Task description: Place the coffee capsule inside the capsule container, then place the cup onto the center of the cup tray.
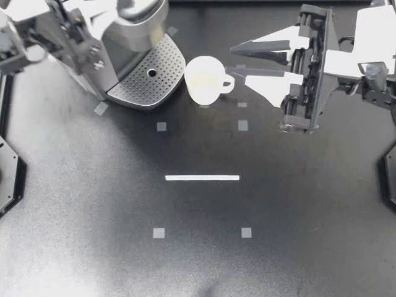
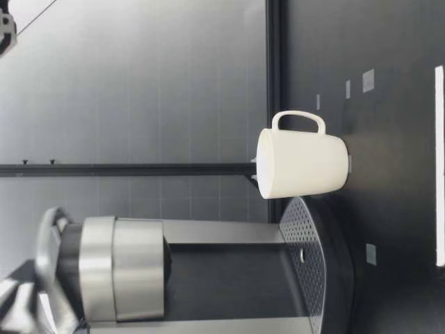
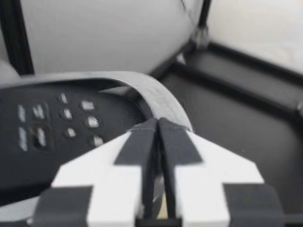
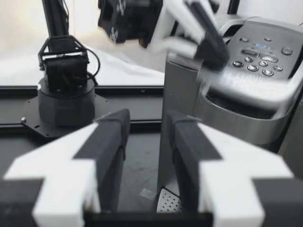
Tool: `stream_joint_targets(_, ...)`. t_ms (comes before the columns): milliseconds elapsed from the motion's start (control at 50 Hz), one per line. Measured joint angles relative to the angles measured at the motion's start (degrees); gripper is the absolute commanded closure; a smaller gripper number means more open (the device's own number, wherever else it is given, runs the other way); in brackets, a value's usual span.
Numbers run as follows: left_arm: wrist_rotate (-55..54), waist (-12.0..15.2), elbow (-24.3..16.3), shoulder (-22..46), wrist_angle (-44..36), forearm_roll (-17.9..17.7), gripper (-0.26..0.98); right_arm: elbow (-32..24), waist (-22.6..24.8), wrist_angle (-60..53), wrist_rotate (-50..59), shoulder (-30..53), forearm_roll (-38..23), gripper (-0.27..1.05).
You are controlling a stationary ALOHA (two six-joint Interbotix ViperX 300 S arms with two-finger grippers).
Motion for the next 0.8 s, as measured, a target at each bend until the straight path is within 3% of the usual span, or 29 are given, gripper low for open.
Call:
stream_joint_targets(260,0.26,-2.99,-0.44,1.93,1.93,-1.14,0.61,0.44,0.0,0.0,-0.09,0.0,0.0,0.34)
stream_joint_targets(400,0.7,-6.68,-1.41,2.99,5.54,-1.58,0.61,0.44,0.0,1.32,-0.09,-0.44,0.0,0.34)
stream_joint_targets(700,8.7,-17.67,-7.12,3.16,25.4,-2.02,0.61,0.53,-1.05,8.79,-0.26,-3.34,0.0,0.34)
stream_joint_targets(800,16.61,-19.42,-10.28,3.69,32.43,-5.71,0.61,0.44,-1.49,11.25,-0.35,-4.31,0.0,0.34)
